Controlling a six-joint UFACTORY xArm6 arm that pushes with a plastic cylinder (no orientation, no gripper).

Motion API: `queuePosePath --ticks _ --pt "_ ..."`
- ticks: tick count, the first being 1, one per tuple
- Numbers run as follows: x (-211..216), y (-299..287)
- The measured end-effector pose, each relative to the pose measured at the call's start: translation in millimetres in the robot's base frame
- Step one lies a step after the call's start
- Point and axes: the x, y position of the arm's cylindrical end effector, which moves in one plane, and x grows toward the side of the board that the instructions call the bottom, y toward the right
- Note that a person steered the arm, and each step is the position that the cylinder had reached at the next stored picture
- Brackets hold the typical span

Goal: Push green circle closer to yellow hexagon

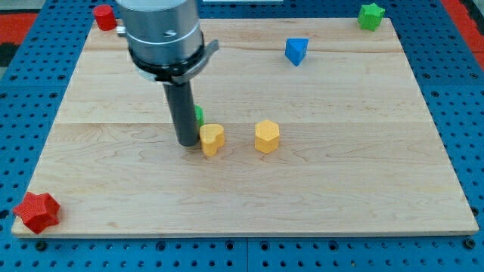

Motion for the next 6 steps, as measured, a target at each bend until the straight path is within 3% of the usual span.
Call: queuePosePath --ticks 2,3,6 --pt "-20 -98" --pt "-39 -79" --pt "-40 20"
